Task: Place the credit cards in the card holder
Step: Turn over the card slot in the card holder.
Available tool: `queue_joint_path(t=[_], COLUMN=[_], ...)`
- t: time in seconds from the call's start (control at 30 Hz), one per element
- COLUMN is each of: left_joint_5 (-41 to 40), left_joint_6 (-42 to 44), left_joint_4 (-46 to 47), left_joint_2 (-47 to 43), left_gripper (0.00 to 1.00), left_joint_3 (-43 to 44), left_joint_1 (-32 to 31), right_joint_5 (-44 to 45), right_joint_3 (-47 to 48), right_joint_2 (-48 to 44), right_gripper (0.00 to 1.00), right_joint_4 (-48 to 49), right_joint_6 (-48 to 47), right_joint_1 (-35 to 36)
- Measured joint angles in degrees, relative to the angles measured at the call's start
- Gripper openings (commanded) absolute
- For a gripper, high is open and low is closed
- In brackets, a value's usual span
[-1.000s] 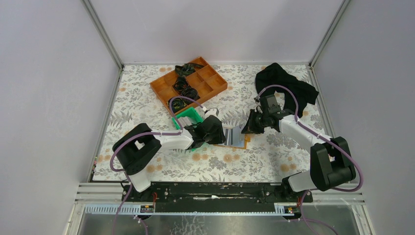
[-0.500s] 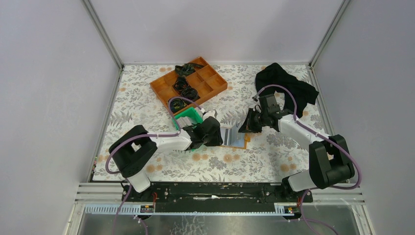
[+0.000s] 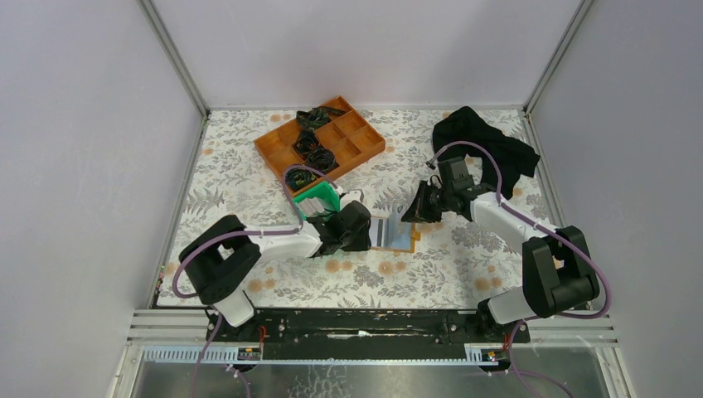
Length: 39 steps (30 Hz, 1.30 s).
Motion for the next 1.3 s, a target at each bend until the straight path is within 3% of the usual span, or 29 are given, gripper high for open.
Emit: queue_joint_path(t=[0.67, 1.0, 1.3], left_joint_5=[2.23, 3.5, 1.7], left_joint_6=[0.85, 1.38, 1.07], left_joint_4=[4.22, 4.52, -3.48], left_joint_2=[2.99, 4.85, -0.94], left_gripper=[0.35, 0.38, 0.44], left_joint_3=[1.38, 3.54, 0.44], left_joint_1=[-1.84, -3.69, -3.93], right_joint_5=[0.0, 0.59, 1.77], right_joint_3=[1.2, 0.28, -1.36], right_joint_2=[0.0, -0.22, -2.14], right_gripper=[0.0, 0.0, 0.0], right_joint_4=[0.52, 0.48, 0.04], right_joint_6=[0.68, 0.39, -0.66], right_joint_1=[2.32, 2.32, 2.32])
